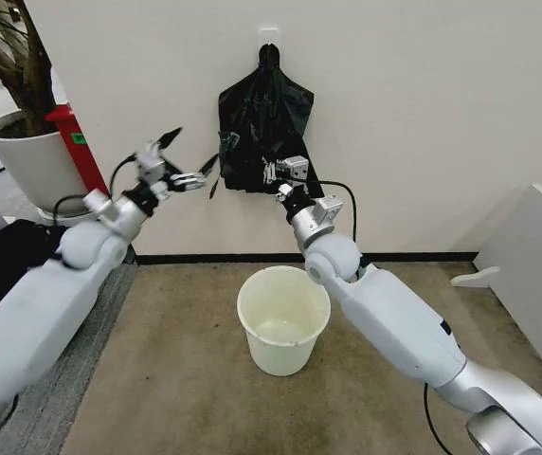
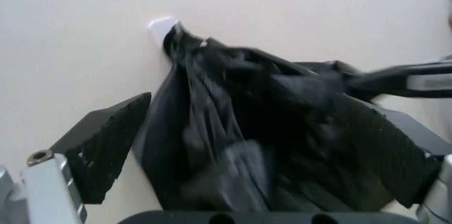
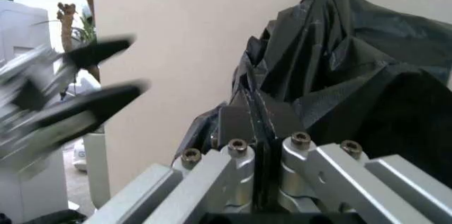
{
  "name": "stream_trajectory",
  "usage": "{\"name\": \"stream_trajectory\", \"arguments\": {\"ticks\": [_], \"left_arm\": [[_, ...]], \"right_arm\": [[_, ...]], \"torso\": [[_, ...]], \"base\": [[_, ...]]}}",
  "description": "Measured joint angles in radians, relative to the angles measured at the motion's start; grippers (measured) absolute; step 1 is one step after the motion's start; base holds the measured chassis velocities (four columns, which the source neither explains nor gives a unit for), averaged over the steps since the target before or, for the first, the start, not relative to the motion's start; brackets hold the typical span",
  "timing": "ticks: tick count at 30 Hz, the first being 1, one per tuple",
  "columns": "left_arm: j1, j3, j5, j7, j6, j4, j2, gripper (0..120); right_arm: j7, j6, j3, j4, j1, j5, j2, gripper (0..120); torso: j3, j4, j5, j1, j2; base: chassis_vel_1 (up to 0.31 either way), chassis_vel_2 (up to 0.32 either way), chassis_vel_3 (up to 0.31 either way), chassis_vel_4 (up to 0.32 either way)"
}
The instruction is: Place the garbage bag over the trash bin.
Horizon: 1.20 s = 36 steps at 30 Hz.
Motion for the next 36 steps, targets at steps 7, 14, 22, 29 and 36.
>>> {"name": "stream_trajectory", "arguments": {"ticks": [7,14,22,29,36], "left_arm": [[-0.417,0.231,0.301,0.126,-0.028,0.295,-0.106,100],[-0.48,0.23,0.444,0.286,-0.034,0.398,-0.15,100],[-0.485,0.217,0.541,0.334,-0.039,0.481,-0.233,98],[-0.472,0.19,0.592,0.354,-0.017,0.496,-0.255,78],[-0.438,0.162,0.606,0.349,0.002,0.476,-0.236,53]], "right_arm": [[-0.008,0.0,0.028,0.011,-0.019,-0.022,-0.012,0],[-0.008,0.0,0.048,0.022,-0.03,-0.029,-0.021,0],[-0.009,0.0,0.06,0.023,-0.037,-0.036,-0.021,0],[-0.009,0.0,0.074,0.026,-0.043,-0.044,-0.026,0],[-0.009,0.0,0.099,0.033,-0.05,-0.046,-0.035,0]], "torso": [[0.0,-0.0004,0.0007,0.0,0.0],[0.0,0.0003,0.0003,0.0,0.0],[0.0,-0.0002,0.0004,0.0,0.0],[0.0,0.0,0.0004,0.0,0.0],[0.0,0.0001,0.0001,0.0,0.0]], "base": [[0.0,0.0,0.0,0.0],[0.0,0.0,0.0,0.0],[0.0,0.0,0.0,0.0],[0.0,0.0,0.0,0.0],[0.0,0.0,0.0,0.0]]}}
